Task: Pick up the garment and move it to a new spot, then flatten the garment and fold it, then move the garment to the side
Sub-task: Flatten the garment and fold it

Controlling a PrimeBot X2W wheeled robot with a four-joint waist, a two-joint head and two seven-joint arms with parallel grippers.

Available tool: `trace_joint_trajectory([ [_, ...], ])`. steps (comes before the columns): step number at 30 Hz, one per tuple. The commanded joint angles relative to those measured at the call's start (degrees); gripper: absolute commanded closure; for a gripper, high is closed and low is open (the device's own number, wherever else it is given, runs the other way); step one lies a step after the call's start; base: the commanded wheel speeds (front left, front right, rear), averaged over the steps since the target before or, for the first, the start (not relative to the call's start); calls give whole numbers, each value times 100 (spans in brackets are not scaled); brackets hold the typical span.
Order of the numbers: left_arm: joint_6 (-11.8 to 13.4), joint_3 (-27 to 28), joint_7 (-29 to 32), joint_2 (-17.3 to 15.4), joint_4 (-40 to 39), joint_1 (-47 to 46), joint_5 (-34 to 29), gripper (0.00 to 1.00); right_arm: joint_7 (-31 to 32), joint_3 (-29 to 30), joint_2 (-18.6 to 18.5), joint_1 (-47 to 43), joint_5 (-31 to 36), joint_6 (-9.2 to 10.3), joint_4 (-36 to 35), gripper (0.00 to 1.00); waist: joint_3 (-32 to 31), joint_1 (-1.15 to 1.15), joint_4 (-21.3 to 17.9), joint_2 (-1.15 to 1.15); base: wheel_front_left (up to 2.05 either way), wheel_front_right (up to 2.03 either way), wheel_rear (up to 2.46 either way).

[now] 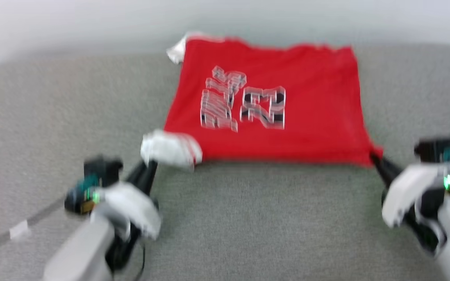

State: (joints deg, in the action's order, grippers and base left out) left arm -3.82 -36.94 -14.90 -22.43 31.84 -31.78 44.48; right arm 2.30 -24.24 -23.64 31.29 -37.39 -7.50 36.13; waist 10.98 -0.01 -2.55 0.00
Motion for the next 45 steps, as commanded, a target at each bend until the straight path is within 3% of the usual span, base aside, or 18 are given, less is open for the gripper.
trace_joint_trajectory([
  [1, 145, 22, -40, -80, -179, 431, 40, 100, 34, 123, -23, -401, 50, 2, -166, 100, -553, 1, 47, 0, 0, 0, 0],
  [7, 856, 229, -26, -365, -1402, 2094, 351, 100, 552, 863, 81, -1974, 383, 4, -1084, 100, -1054, 1, 43, 0, 0, 0, 0],
  [13, 1593, 244, 382, -746, -2785, 3277, 558, 100, 1342, 1804, 519, -3336, 843, 3, -2281, 100, -1273, 1, 172, 0, 0, 0, 0],
  [18, 1977, 295, 681, -966, -3682, 3801, 739, 100, 1969, 2313, 886, -4040, 1152, 3, -3146, 100, -1305, 1, 216, 0, 0, 0, 0],
  [23, 2211, 432, 721, -1103, -4114, 3809, 718, 100, 2277, 2478, 1099, -4047, 1353, 3, -3536, 100, -1259, 1, 181, 0, 0, 0, 0],
  [28, 2145, 542, 707, -1009, -3943, 3232, 621, 100, 2440, 2402, 1060, -3514, 1548, 2, -3417, 100, -1049, 1, 112, 0, 0, 0, 0],
  [37, 1536, 422, 908, -599, -2680, 1734, 571, 100, 2330, 1898, 784, -2086, 1498, 2, -2571, 100, -223, 1, 51, 0, 0, 0, 0],
  [45, 1148, 305, 1180, -286, -1529, 1068, 761, 100, 1942, 1100, 568, -1096, 1326, 2, -1488, 100, 212, 1, -31, 0, 0, 0, 0],
])
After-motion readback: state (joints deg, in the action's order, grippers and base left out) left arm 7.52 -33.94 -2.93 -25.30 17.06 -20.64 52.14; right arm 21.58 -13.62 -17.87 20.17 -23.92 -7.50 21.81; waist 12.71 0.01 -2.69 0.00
